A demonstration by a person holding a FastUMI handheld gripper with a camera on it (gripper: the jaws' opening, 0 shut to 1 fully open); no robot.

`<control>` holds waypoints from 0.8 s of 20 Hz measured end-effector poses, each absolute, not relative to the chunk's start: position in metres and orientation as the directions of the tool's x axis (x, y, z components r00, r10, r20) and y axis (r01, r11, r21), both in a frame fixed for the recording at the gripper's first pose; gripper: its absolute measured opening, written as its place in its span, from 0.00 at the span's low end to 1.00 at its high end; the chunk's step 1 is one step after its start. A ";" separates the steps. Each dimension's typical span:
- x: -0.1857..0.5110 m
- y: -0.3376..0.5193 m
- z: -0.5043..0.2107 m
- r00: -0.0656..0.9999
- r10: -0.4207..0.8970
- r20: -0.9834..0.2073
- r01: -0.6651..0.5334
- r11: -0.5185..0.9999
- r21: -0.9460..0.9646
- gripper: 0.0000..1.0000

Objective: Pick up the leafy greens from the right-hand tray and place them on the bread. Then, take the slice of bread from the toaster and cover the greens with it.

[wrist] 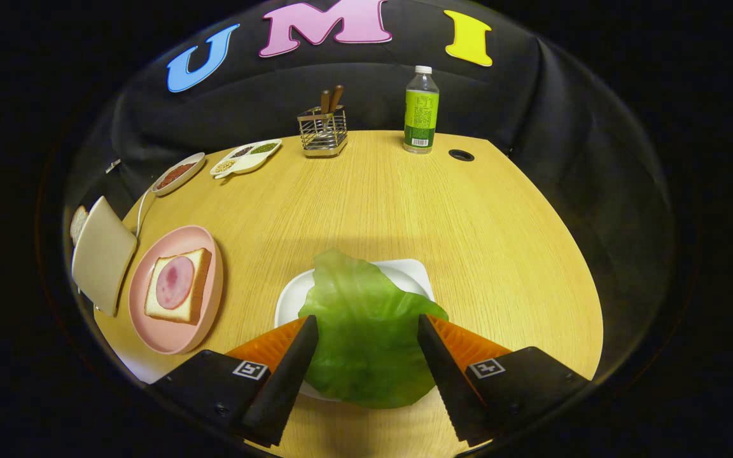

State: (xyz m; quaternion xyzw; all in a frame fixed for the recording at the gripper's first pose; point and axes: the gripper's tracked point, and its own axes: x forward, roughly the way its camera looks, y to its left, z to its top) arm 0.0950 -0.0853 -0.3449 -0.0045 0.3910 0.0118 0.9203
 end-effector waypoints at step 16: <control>0.096 -0.086 -0.360 0.682 0.051 -0.729 -0.066 0.998 0.008 0.49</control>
